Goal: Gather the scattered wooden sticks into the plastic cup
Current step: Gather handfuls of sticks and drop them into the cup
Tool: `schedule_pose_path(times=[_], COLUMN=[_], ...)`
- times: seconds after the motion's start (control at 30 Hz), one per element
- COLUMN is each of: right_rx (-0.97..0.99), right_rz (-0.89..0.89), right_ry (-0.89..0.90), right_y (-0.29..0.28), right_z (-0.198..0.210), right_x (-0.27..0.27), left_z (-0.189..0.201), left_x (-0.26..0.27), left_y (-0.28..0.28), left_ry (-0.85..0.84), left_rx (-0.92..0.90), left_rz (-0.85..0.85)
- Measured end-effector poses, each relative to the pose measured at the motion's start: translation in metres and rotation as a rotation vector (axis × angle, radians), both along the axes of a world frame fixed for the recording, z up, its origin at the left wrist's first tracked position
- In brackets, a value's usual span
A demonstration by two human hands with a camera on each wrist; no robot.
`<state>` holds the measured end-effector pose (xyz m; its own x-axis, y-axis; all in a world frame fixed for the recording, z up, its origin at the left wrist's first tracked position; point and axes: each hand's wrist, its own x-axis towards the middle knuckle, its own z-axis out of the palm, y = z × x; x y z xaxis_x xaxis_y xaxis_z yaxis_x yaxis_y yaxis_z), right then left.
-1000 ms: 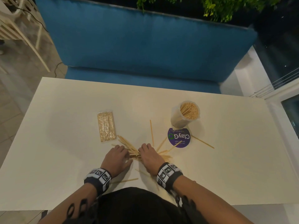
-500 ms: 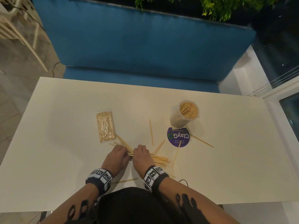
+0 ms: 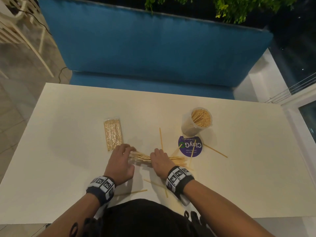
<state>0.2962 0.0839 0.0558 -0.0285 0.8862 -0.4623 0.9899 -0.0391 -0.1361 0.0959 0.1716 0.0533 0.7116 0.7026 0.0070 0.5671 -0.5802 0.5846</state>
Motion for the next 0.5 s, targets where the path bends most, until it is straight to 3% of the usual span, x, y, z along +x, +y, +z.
schedule_pose_path(times=[0.17, 0.33, 0.5], right_rx=[-0.008, -0.035, -0.006], right_rz=[0.011, -0.012, -0.065], right_ry=[0.061, 0.150, 0.185], right_y=[0.004, 0.007, 0.008], right_z=[0.010, 0.011, 0.021], right_x=[0.012, 0.025, 0.044], left_z=[-0.010, -0.009, 0.001], left_x=[0.014, 0.025, 0.017], left_y=[0.010, 0.018, 0.037], left_ry=[0.235, 0.155, 0.073], left_rx=[0.079, 0.112, 0.016], left_rz=[-0.205, -0.142, -0.032])
